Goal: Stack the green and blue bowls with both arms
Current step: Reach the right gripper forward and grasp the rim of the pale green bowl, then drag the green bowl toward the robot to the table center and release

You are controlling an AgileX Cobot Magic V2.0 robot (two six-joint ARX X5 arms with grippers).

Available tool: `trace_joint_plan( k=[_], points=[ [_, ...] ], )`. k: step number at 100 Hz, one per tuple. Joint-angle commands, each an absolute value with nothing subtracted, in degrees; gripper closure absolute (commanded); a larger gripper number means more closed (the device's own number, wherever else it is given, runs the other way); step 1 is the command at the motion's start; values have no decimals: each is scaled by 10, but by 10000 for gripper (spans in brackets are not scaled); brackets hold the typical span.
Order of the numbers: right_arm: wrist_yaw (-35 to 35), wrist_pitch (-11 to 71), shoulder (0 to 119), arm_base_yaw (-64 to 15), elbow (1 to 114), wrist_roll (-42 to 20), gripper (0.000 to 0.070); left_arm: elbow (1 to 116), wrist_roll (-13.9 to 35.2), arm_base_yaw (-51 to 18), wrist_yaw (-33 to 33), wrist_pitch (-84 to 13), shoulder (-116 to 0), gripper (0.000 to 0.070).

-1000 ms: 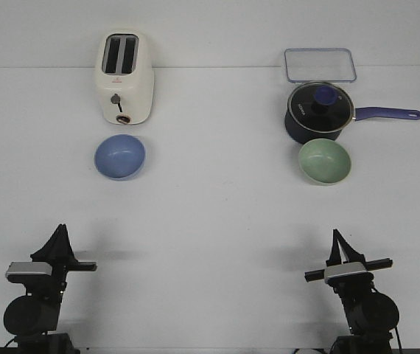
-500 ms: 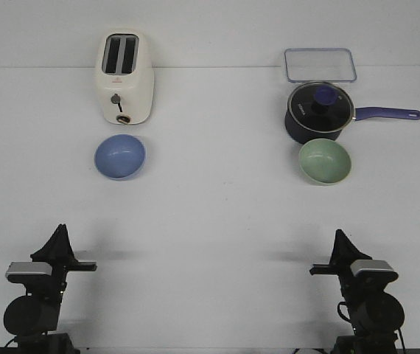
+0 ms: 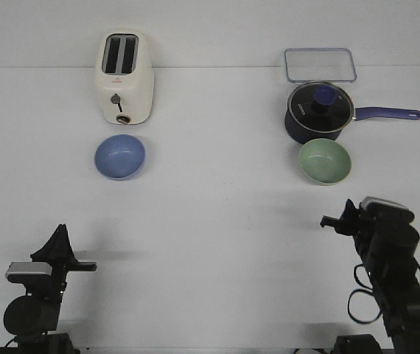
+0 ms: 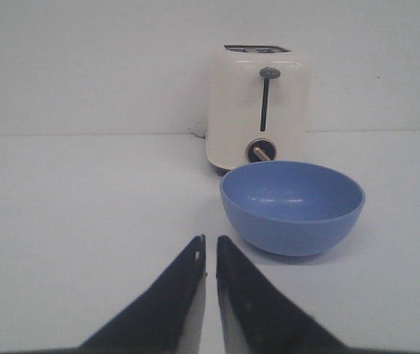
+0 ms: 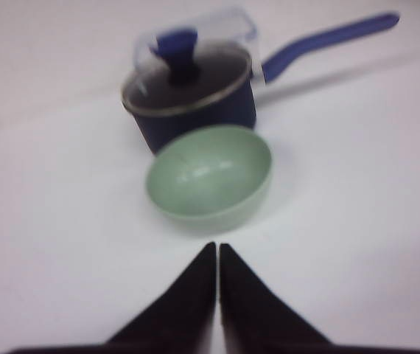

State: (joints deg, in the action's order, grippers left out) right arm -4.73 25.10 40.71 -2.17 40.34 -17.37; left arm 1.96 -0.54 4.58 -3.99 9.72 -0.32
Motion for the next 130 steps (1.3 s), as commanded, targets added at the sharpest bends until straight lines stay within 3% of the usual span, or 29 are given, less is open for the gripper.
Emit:
trace_joint_plan(
  k=[1, 11, 39, 68, 89, 103, 130],
  points=[
    [-50, 254, 471, -19, 439, -146, 286, 8, -7, 45, -41, 104, -3, 686],
    [-47, 255, 557, -4, 485, -141, 183, 8, -7, 45, -41, 104, -3, 686],
    [-43, 228, 779, 53, 592, -103, 184, 8, -7, 45, -41, 104, -3, 687],
    [-8, 232, 953, 89, 696, -102, 190, 8, -7, 45, -41, 104, -3, 686],
    [17, 242, 1006, 91, 730, -102, 365, 8, -7, 45, -41, 104, -3, 686],
    [18, 246, 1009, 91, 730, -102, 697, 8, -7, 45, -41, 104, -3, 686],
    [38, 300, 967, 98, 736, -85, 700, 8, -7, 45, -41, 104, -3, 686]
  ],
)
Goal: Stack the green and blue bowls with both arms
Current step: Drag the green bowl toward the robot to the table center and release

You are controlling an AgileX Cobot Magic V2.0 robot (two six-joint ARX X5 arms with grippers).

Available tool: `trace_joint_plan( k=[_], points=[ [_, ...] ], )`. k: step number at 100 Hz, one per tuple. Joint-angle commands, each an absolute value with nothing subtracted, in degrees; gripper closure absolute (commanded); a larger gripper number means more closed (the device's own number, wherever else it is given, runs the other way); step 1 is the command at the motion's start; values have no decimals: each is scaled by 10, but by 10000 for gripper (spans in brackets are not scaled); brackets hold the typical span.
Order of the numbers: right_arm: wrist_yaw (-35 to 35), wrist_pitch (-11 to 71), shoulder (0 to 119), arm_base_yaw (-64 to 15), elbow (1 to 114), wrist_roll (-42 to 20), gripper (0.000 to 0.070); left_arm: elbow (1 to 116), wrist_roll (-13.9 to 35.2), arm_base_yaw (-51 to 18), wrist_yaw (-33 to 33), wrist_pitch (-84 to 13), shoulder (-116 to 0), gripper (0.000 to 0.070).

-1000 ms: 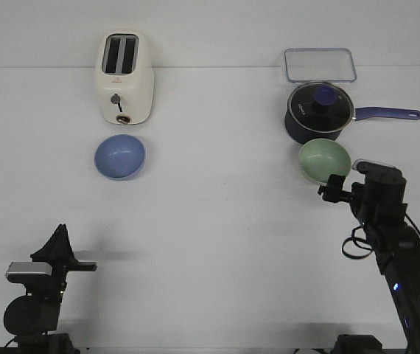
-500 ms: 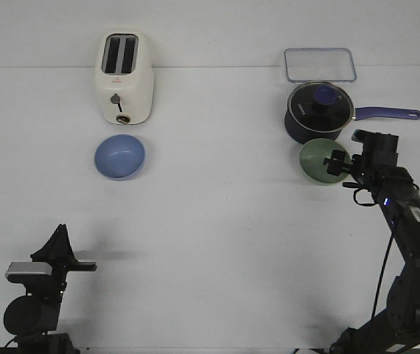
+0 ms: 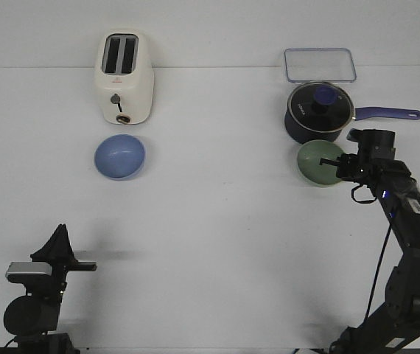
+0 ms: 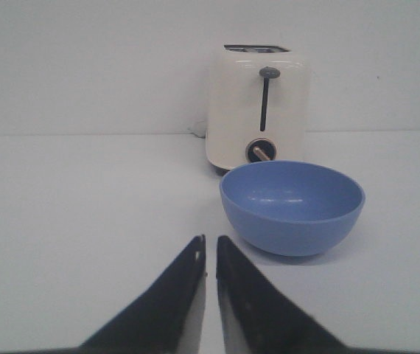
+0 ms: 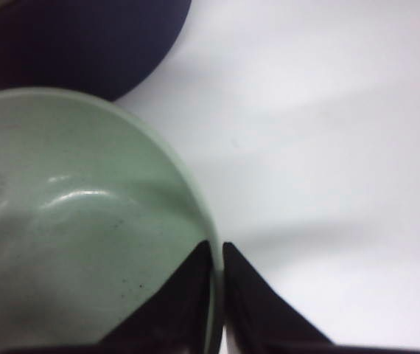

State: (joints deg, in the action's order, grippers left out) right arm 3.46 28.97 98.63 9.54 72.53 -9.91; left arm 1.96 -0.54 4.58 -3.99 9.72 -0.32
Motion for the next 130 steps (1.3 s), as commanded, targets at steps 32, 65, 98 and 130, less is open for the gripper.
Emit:
trace_joint_plan(
  k=[32, 65, 98, 130],
  points=[
    [140, 373, 805, 91, 735, -90, 700, 8, -7, 45, -41, 104, -3, 686],
    [152, 397, 686, -57, 635, -112, 700, 8, -7, 45, -41, 104, -3, 687],
    [105, 342, 696, -248, 537, -152, 700, 8, 56, 45, -41, 106, -3, 687],
    [74, 336, 765, -317, 527, -151, 700, 8, 174, 45, -41, 105, -3, 688]
  ],
)
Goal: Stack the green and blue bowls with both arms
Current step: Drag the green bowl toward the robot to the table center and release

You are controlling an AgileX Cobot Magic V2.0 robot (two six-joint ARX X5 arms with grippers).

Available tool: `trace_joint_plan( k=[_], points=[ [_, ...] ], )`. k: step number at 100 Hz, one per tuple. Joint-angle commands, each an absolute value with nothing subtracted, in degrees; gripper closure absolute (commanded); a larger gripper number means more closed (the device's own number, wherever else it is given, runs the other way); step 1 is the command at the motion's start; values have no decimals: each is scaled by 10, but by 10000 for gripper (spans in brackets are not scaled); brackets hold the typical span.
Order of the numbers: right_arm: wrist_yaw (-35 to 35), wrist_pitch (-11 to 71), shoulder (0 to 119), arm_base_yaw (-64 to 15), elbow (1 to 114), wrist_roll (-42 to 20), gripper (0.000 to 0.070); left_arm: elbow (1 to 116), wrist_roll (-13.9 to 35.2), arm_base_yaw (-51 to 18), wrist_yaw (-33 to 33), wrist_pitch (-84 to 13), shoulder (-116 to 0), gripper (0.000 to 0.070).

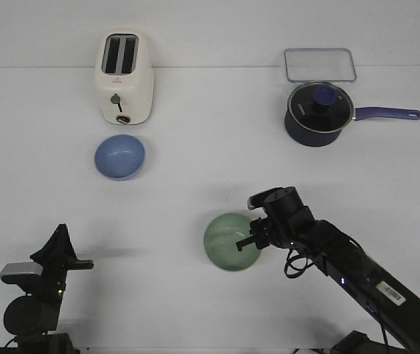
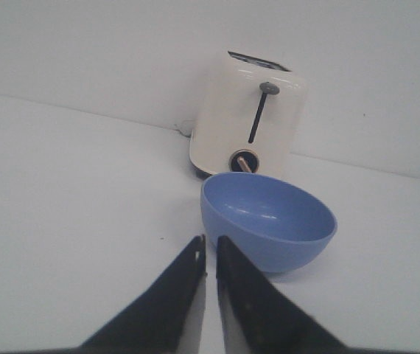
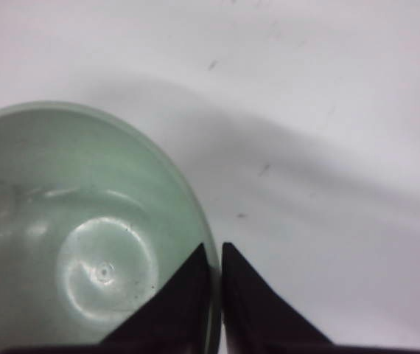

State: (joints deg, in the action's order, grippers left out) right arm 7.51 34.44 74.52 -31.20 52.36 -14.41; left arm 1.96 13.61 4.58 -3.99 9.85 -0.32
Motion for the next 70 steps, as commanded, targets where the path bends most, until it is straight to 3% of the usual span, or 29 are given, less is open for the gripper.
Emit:
trace_joint_plan(
  k=[1, 30, 35, 43, 48, 70],
  points=[
    [74, 336, 768, -318, 527, -151, 700, 8, 176, 45, -41, 105, -3, 688],
    [75, 320, 825, -323, 527, -136, 696, 13, 249, 45, -41, 106, -3, 689],
    [75, 320, 826, -324, 527, -136, 631, 15, 262, 45, -41, 106, -3, 689],
    [78, 319, 823, -324, 529, -135, 394, 22, 283, 45, -41, 105, -3, 688],
    [80, 319, 811, -324, 529, -135, 305, 27, 293, 45, -41, 104, -3, 688],
    [79, 315, 711, -315, 533, -135, 290, 91, 297, 45, -40, 41, -30, 687]
  ],
)
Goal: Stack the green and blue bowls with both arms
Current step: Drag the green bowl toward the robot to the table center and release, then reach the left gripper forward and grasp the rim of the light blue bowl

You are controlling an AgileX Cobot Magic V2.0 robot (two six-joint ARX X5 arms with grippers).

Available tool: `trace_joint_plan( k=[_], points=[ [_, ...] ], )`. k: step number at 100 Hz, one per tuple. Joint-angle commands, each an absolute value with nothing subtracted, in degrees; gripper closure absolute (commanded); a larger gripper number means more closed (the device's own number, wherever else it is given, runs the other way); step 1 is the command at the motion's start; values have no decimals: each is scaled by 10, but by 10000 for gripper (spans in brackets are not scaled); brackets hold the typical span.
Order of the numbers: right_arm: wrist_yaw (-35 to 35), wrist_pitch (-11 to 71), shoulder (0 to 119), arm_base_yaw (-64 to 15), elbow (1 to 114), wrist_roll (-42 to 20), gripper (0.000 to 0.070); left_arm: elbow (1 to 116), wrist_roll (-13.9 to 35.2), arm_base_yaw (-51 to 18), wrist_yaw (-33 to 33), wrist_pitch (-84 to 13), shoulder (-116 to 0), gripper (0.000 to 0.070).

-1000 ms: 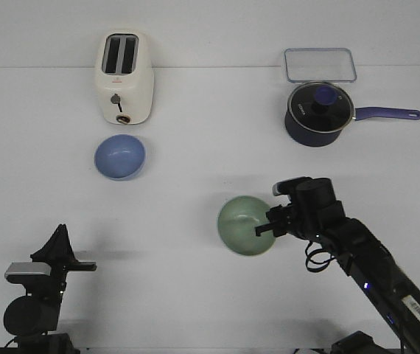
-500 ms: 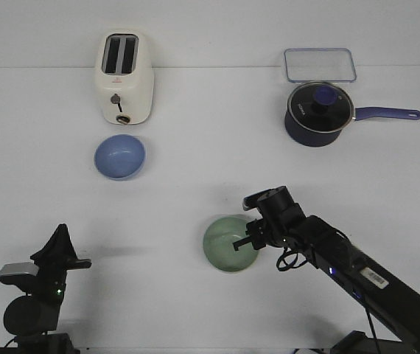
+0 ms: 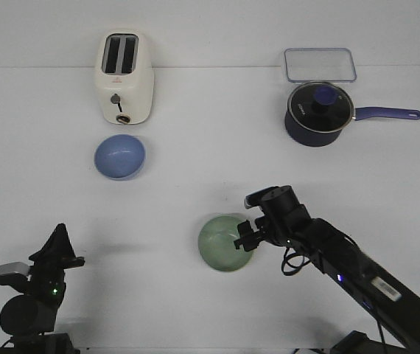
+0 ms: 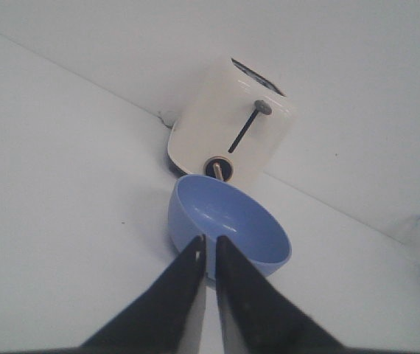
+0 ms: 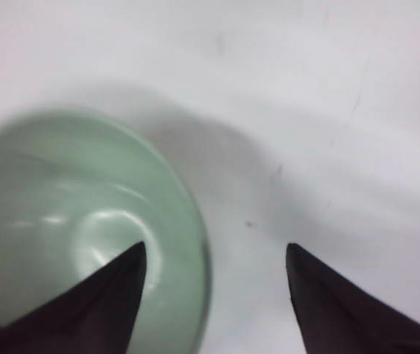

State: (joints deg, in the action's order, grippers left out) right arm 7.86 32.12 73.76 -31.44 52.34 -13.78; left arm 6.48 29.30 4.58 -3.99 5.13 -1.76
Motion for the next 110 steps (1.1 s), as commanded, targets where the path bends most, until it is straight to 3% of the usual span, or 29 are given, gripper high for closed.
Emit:
trace_joint_plan(
  k=[1, 22, 45, 50, 62, 66, 110],
  points=[
    [79, 315, 705, -314, 533, -135, 290, 96, 297, 45, -40, 37, -34, 688],
    [77, 316, 611, -293, 533, -137, 290, 208, 288, 45, -41, -18, -195, 688],
    [75, 318, 581, -277, 533, -137, 291, 365, 208, 45, -109, -72, -475, 677],
    [75, 320, 581, -277, 533, -136, 291, 398, 199, 45, -125, -77, -531, 621],
    [75, 322, 582, -277, 533, -136, 290, 466, 193, 45, -149, -76, -642, 317],
    [75, 322, 582, -277, 533, -136, 290, 485, 187, 45, -149, -77, -674, 260],
    [75, 322, 582, -277, 533, -134, 291, 669, 154, 45, -149, -111, -949, 237]
  ],
)
